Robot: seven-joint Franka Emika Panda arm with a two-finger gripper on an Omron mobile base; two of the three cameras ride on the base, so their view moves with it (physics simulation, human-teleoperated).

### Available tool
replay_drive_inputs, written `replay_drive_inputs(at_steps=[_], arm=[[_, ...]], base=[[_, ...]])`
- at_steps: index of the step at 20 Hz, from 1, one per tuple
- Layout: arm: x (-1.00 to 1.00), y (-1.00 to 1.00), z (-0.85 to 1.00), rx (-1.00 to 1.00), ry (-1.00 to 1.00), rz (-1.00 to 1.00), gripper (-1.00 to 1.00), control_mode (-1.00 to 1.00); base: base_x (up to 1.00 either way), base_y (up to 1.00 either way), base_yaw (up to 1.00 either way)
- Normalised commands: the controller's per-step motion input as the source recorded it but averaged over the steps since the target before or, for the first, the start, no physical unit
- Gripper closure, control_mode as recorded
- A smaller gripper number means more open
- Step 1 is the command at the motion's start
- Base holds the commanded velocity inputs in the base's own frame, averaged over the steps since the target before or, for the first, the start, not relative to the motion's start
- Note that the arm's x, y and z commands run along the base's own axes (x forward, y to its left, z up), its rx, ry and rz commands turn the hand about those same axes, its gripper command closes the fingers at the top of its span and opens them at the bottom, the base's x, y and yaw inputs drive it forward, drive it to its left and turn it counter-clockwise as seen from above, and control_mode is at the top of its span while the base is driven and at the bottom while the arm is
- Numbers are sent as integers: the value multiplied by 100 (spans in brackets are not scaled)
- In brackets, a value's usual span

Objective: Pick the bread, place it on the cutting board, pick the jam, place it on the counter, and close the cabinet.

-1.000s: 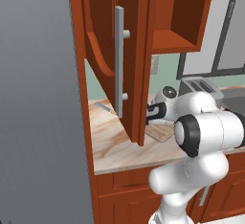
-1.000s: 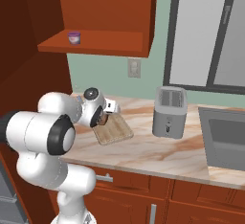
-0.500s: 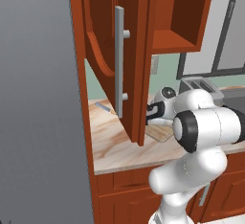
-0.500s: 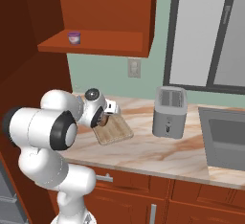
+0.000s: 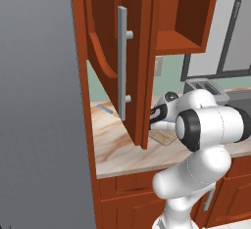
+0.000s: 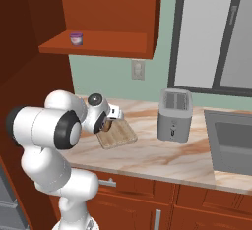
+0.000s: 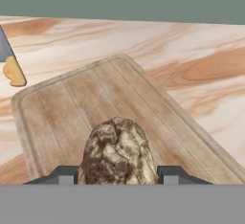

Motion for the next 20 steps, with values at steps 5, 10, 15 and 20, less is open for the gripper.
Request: replay_drive_inputs(at_steps=[5,10,15,20], arm=[[1,0,-12,0,0,0,100,-100],[2,0,-8,0,0,0,100,-100],[0,0,0,0,0,0,-100,-100],[0,0,0,0,0,0,-100,-100]], base=[[0,0,0],[0,0,0],[0,0,0],[0,0,0]])
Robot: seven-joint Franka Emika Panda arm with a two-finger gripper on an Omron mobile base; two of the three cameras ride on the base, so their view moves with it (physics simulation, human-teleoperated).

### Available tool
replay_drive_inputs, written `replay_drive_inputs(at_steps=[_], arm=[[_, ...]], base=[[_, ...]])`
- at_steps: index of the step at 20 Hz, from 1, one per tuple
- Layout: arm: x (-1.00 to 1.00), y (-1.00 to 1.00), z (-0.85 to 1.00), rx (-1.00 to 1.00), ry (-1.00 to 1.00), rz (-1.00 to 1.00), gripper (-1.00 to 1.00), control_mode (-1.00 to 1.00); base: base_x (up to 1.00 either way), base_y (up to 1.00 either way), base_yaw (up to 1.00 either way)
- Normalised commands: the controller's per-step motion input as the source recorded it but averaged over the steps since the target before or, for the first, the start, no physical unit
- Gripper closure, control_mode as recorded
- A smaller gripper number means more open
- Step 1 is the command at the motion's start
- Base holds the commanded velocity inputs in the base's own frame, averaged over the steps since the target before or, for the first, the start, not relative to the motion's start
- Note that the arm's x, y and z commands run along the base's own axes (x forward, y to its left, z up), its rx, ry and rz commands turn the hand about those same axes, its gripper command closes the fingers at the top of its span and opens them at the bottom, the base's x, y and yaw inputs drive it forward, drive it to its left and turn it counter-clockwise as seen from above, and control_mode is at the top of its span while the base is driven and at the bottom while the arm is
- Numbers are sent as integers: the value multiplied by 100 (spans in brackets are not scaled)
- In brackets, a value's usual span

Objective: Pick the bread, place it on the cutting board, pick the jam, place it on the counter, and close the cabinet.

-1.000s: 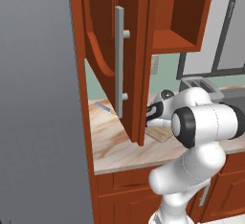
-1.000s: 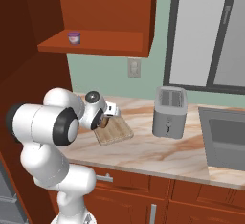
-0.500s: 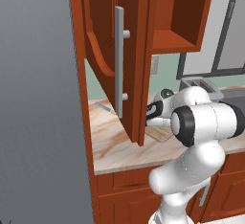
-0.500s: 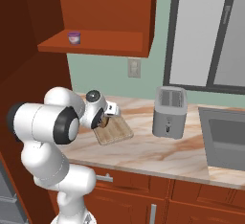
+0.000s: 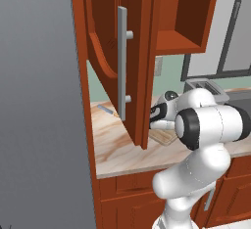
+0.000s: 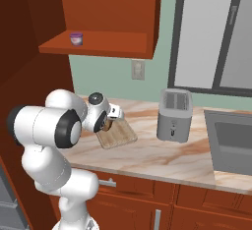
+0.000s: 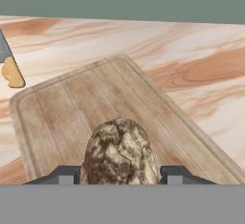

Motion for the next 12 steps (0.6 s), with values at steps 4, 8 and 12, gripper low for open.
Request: replay_drive_inputs(at_steps=[4,8,12], arm=[[0,0,0,0,0,0,-100,-100],[0,0,0,0,0,0,-100,-100],[0,0,3,0,-2,0,-100,-100]], base=[[0,0,0],[0,0,0],[0,0,0]])
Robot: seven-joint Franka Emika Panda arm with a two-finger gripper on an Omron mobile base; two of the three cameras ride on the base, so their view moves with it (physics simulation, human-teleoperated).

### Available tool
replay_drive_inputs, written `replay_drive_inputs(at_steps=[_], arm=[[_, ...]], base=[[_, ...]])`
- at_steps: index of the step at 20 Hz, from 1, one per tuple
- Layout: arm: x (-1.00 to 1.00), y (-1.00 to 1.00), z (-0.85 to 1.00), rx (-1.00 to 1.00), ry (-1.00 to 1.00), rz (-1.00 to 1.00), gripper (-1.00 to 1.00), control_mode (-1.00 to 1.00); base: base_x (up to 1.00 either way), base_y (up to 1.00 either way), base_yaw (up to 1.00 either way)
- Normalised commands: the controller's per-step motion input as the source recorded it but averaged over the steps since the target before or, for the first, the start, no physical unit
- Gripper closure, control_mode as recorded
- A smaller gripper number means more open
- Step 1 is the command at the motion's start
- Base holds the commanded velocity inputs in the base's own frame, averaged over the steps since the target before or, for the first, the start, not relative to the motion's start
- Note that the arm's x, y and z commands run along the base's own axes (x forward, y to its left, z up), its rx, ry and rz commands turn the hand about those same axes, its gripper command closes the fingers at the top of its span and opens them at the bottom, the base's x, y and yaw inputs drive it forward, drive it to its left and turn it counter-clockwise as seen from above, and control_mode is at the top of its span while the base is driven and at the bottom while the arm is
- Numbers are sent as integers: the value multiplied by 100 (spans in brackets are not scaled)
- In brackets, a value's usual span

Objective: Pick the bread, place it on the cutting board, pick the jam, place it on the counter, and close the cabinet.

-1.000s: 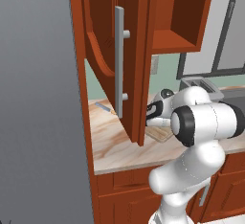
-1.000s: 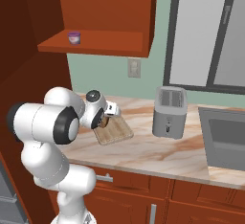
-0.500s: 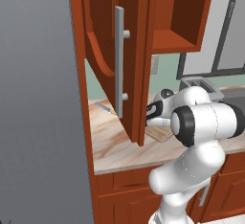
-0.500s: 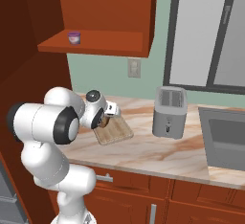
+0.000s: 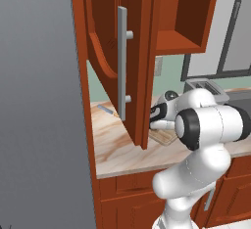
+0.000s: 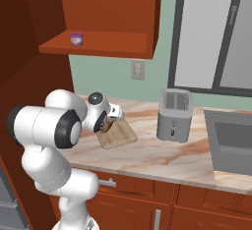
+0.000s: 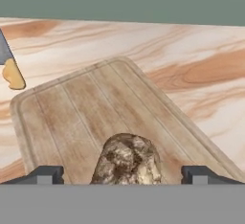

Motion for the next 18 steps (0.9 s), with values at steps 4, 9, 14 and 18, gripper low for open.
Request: replay_drive_inputs(at_steps=[4,9,14,18], arm=[[0,0,17,0,-13,0,-100,-100],[0,0,13,0,-15,0,-100,-100],[0,0,26,0,-18,0,-100,-100],[-1,0,44,0,-24,0,-100,-100]], base=[[0,0,0],[0,0,0],[0,0,0],[0,0,0]])
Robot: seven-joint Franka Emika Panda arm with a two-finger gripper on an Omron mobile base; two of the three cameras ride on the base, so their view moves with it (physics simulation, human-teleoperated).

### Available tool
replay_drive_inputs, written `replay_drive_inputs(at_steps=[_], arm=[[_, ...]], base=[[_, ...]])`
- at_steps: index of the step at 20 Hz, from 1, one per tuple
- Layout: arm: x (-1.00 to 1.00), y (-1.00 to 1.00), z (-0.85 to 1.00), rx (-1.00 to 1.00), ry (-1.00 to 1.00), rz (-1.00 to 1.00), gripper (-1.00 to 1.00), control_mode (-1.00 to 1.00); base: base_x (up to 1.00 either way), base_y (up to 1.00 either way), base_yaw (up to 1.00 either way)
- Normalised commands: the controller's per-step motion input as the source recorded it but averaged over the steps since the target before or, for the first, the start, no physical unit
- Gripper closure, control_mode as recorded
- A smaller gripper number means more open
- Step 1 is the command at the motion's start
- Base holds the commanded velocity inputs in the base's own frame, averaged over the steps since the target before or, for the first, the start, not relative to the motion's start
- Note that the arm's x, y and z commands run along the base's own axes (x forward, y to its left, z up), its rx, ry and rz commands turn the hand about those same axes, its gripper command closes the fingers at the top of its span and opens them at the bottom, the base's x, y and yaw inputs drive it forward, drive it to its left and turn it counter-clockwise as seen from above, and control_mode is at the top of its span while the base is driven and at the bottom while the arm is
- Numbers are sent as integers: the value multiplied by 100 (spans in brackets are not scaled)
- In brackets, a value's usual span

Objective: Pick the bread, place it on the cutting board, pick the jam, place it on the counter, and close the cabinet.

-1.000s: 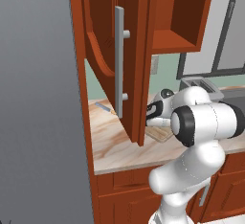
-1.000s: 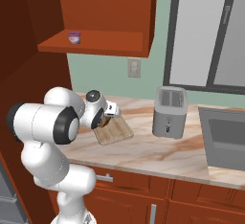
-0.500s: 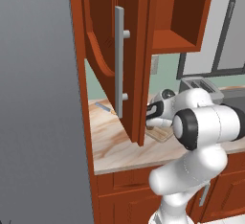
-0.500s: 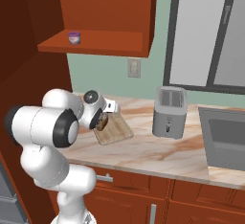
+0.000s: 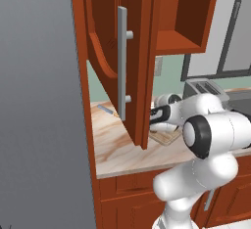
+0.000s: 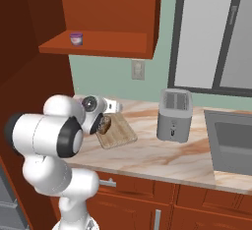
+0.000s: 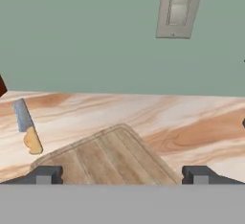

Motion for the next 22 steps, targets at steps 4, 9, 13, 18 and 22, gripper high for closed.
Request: replay_drive_inputs(at_steps=[4,9,13,18,22], arm=[[-9,0,47,0,-25,0,-100,-100],[-19,0,54,0,-24,0,-100,-100],[-18,0,51,0,-17,0,-100,-100],[-25,0,59,0,-7,0,-100,-100],[-30,0,72,0,0,0,-100,-100]], base=[[0,0,0],[0,0,0],[0,0,0],[0,0,0],[0,0,0]])
